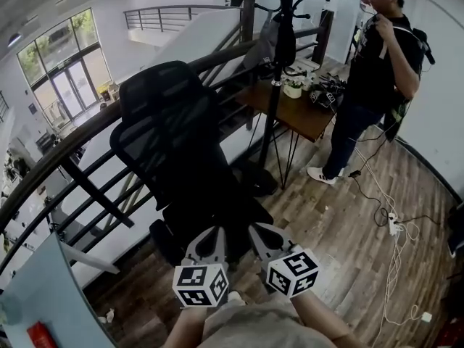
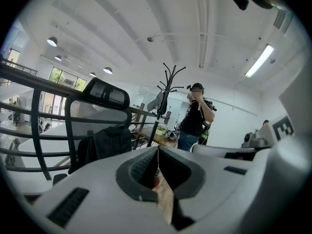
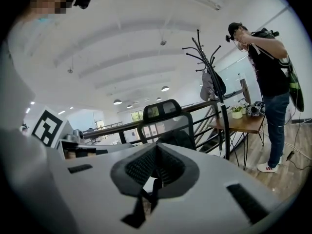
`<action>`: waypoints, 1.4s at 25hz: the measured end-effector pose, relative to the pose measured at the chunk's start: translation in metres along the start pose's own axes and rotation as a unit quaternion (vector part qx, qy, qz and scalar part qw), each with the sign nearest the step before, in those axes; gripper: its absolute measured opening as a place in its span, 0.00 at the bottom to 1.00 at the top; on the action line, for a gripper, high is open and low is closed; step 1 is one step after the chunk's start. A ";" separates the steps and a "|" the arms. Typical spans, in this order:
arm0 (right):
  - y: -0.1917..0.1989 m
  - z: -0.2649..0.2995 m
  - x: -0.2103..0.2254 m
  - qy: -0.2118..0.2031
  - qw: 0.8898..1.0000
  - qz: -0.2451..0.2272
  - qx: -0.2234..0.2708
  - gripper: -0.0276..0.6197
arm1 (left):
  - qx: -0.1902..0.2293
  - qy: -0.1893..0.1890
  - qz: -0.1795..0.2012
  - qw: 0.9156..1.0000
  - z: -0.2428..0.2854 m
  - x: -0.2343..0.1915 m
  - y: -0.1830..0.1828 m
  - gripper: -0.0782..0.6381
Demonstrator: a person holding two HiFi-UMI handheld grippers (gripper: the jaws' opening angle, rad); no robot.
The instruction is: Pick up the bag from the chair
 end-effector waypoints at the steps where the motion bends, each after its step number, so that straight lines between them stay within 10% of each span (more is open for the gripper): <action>1: -0.001 0.005 0.000 -0.001 1.000 -0.001 0.001 0.04 | -0.001 -0.002 0.000 1.000 0.001 -0.004 0.000 0.11; 35: -0.031 0.211 0.044 -0.130 0.989 -0.055 -0.049 0.05 | 0.026 -0.155 -0.020 0.987 0.107 -0.138 -0.035 0.12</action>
Point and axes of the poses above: the fingertips, and each gripper's own axes: z forward along the fingers, x to its right, y out of its underside, the point moved 3 cm from there along -z, backward along the fingers, and after that the axes turned 6 degrees about y, right-handed, at the moved point
